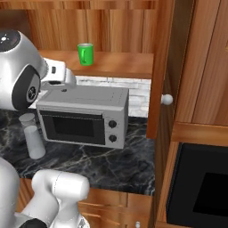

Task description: There is a tray on the dining counter. Grab the cup, mug, and pitcher and place them on the tray. The pitcher may be placed next to the tray if it cannot fit the tray.

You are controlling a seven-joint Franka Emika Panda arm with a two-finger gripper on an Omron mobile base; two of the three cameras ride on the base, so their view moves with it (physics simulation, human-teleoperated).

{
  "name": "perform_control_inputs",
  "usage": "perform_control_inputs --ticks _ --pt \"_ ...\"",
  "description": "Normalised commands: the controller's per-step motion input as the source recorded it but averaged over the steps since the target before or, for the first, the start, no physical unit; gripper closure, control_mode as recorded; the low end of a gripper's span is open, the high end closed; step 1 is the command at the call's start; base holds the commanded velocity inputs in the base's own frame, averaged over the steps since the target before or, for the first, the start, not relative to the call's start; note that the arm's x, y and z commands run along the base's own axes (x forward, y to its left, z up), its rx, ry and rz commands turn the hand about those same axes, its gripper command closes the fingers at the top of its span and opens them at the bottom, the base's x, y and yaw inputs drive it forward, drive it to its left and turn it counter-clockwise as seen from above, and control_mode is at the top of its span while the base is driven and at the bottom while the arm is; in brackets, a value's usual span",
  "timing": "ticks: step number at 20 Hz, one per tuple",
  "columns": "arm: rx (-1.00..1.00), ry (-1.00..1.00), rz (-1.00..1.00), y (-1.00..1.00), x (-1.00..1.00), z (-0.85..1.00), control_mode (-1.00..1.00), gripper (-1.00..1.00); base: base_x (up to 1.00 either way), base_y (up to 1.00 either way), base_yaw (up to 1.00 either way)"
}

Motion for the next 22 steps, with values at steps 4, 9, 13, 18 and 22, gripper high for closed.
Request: perform_control_inputs --ticks 4,9,13,18,22 --pt "0.09 -0.01 -0.12 0.0 0.0 0.36 -1.0 -1.0 0.0 0.0 0.0" --pt "0.09 -0.01 -0.12 0.0 0.02 0.21 -1.0 -1.0 0.0 0.0 0.0" --pt "0.05 0.0 -0.04 0.0 0.13 0.22 -1.0 -1.0 0.0 0.0 0.0" --pt "0.01 0.0 0.0 0.0 0.29 0.05 -1.0 -1.0 0.0 0.0 0.0" --pt "0.0 0.0 0.0 0.0 0.42 0.0 -1.0 -1.0 0.0 0.0 0.0"
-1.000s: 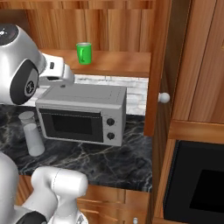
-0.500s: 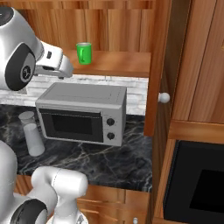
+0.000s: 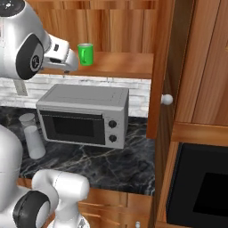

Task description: There is a tray on the dining counter. Grab the cup, mug, and pitcher and place them on the tray. The pitcher may be placed next to the tray if it cannot fit the tray.

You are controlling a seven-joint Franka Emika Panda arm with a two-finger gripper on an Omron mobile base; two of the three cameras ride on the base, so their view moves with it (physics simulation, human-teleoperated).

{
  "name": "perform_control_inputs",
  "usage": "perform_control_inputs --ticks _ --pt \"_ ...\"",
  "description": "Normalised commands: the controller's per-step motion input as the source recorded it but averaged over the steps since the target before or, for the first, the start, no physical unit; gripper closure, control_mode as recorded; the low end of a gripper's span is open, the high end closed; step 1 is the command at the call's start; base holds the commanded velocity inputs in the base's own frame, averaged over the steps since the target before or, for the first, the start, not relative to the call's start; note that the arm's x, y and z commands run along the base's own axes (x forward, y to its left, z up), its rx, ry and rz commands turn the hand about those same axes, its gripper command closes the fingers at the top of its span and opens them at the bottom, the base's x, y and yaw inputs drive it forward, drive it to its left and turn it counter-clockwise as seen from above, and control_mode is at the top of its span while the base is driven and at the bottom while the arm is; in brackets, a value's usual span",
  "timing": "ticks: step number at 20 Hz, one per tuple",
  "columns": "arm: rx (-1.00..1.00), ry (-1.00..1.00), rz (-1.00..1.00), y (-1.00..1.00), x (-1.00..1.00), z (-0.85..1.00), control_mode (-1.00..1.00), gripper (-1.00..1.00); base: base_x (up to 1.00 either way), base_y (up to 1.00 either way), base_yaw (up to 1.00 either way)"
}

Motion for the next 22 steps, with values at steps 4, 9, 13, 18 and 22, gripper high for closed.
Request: perform_control_inputs --ticks 4,9,13,18,22 --pt "0.0 -0.02 0.0 0.0 0.46 -0.02 -1.0 -1.0 0.0 0.0 0.0" --pt "0.0 -0.08 0.0 0.0 0.4 -0.07 -1.0 -1.0 0.0 0.0 0.0" --pt "0.0 -0.04 0.02 0.0 0.36 -0.15 -1.0 -1.0 0.0 0.0 0.0" --pt "0.0 0.0 0.01 0.0 0.45 -0.1 -1.0 -1.0 0.0 0.0 0.0" --pt "0.0 0.0 0.0 0.0 0.47 0.0 -1.0 -1.0 0.0 0.0 0.0"
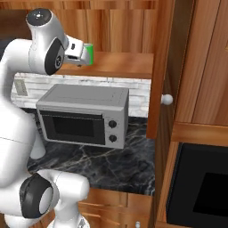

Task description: There is a tray on the dining counter. Grab the cup, mug, and pitcher and place them on the tray. The pitcher may be placed next to the tray if it cannot fit the tray.

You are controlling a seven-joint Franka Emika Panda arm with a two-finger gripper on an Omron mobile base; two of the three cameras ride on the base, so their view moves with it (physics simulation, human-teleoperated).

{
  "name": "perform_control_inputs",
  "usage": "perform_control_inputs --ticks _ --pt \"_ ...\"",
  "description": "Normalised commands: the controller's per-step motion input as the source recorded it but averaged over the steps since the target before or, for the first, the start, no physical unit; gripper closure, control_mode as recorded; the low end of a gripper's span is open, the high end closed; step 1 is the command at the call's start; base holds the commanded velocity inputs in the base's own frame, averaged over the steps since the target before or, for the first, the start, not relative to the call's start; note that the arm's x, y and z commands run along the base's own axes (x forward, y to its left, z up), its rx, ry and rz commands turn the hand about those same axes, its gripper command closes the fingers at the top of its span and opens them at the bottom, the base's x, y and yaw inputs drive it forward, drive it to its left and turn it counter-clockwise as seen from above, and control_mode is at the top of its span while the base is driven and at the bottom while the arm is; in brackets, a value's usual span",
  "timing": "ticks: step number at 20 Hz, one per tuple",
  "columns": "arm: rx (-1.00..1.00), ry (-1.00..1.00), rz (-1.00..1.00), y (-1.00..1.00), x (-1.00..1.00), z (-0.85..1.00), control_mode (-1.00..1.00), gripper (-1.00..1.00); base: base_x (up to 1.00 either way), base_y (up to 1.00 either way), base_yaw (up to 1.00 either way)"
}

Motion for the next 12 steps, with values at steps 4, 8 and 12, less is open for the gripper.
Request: perform_control_inputs --ticks 4,8,12 --pt "0.0 0.0 0.0 0.0 0.47 -0.02 -1.0 -1.0 0.0 0.0 0.0" --pt "0.0 0.0 0.0 0.0 0.47 -0.11 -1.0 -1.0 0.0 0.0 0.0" --pt "0.0 0.0 0.01 0.0 0.48 -0.2 -1.0 -1.0 0.0 0.0 0.0"
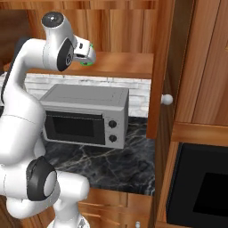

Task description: There is a tray on the dining counter. Grab the cup, mug, and pitcher and place them on the tray. The pitcher may be placed next to the tray if it cannot fit the tray.

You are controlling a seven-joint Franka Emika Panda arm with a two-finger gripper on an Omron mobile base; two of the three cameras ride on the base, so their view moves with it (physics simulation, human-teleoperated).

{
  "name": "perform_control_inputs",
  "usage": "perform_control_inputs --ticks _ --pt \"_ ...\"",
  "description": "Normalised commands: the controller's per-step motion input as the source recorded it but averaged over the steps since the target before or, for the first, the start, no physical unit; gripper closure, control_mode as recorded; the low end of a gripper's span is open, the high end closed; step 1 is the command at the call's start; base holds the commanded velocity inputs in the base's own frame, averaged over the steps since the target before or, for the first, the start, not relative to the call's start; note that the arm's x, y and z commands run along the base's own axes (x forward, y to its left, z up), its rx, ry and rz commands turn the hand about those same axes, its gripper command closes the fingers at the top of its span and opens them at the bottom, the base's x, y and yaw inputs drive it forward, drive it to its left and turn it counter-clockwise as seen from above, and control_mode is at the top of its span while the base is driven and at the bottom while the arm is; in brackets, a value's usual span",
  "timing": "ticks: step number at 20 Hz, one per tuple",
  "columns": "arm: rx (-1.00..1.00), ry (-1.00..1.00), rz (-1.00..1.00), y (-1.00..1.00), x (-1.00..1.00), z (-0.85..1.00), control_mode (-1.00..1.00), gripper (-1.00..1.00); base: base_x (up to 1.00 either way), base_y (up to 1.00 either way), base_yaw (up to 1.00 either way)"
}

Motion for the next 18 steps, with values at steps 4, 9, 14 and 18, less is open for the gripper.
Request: perform_control_inputs --ticks 4,9,14,18 --pt "0.0 -0.01 0.01 0.0 0.41 -0.17 -1.0 -1.0 0.0 0.0 0.0" --pt "0.0 -0.03 0.03 0.0 0.28 -0.09 -1.0 -1.0 0.0 0.0 0.0" --pt "0.0 -0.04 0.02 0.0 0.26 -0.01 -1.0 -1.0 0.0 0.0 0.0" --pt "0.0 -0.03 0.03 0.0 0.25 -0.04 -1.0 -1.0 0.0 0.0 0.0"
